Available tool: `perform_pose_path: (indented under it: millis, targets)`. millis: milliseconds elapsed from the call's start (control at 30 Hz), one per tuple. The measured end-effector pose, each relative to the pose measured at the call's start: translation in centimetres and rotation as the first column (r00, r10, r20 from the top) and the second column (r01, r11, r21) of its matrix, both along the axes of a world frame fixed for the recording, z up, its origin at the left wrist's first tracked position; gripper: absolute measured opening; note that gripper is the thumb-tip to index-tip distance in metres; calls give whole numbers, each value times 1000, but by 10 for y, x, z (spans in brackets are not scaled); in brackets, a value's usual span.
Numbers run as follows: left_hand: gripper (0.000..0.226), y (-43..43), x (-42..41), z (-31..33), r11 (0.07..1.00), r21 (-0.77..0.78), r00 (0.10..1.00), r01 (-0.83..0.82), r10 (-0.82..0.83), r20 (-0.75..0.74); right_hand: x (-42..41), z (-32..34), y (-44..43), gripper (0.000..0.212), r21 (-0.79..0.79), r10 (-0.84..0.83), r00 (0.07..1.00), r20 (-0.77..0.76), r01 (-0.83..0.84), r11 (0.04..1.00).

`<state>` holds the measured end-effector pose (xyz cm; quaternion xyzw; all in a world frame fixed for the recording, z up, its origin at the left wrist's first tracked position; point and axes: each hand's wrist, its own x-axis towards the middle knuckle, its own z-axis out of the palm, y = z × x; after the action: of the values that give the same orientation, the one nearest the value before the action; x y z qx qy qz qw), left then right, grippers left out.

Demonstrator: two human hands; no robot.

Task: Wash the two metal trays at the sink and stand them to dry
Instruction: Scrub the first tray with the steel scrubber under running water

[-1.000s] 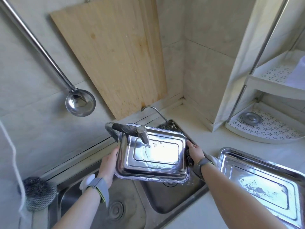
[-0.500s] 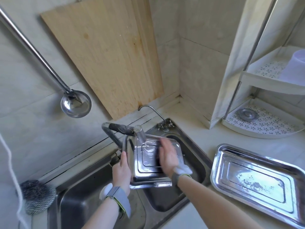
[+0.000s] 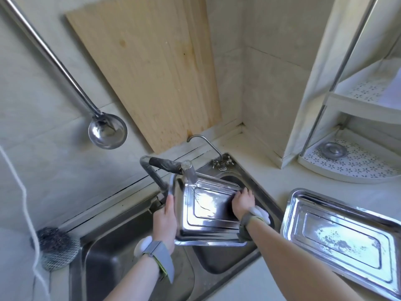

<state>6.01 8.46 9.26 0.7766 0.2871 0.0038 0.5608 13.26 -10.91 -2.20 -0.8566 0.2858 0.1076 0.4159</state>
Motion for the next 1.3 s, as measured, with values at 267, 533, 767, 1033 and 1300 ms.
perform_pose_path:
  millis: [267, 533, 767, 1033, 1300]
  targets:
    - [59, -6, 18, -2, 981, -116, 988, -153, 149, -39, -41, 52, 61, 51, -190, 596, 610, 523, -598, 779]
    - [57, -22, 18, -11, 981, -131, 989, -143, 136, -66, -6, 71, 73, 45, -12, 371, 822, 433, -406, 914]
    - [54, 2, 20, -19, 956, -209, 978, -204, 191, -80, -22, 9, -6, 42, -140, 263, 935, 238, -235, 962]
    - [52, -6, 27, -19, 946, -234, 974, -223, 210, -80, -24, 75, 75, 48, -145, 576, 663, 478, -587, 796]
    - [54, -5, 15, -21, 972, -206, 990, -116, 97, -97, 15, 22, -1, 47, -126, 97, 986, 135, -81, 989]
